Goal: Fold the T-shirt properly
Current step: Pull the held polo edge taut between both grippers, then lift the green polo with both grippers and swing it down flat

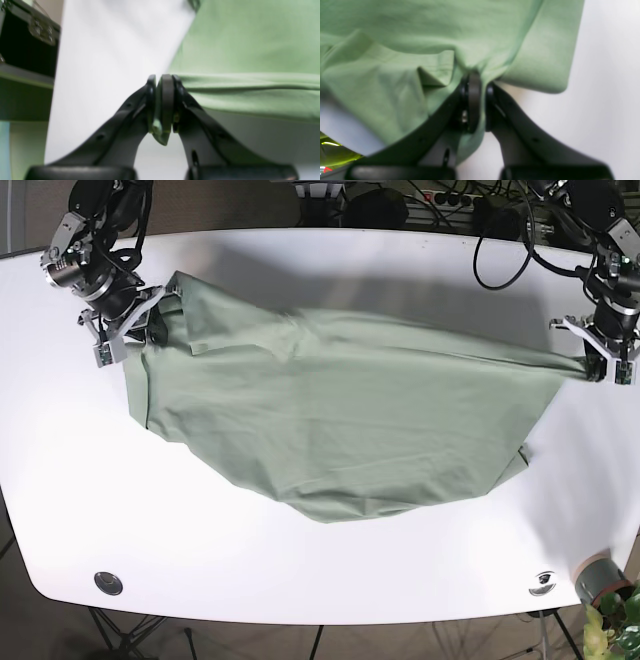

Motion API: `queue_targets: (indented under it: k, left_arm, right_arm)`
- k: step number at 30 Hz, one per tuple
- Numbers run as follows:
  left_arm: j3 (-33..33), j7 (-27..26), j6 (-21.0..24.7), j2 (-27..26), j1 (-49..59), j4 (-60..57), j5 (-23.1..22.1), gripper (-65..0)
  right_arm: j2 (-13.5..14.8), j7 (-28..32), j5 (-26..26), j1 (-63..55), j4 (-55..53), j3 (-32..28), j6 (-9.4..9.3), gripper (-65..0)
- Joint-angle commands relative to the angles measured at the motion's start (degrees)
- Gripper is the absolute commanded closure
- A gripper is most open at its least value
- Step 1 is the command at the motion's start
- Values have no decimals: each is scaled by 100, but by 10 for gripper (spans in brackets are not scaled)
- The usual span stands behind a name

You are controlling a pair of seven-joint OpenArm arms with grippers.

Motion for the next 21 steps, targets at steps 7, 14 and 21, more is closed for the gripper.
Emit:
queue_targets:
  k: [7, 14, 21]
  left_arm:
    - [916, -132, 34, -104, -1083, 106, 658, 0]
    - [1487, 228, 34, -104, -1989, -70, 983, 0]
    - [1619, 721, 34, -139, -3149, -861, 983, 0]
  right_arm:
    - [537, 96, -94, 894, -63, -327, -554, -21]
    - [625, 122, -920, 1940, -476, -854, -809, -21]
    - [634, 131, -1755, 3188, -1101, -1522, -791, -21]
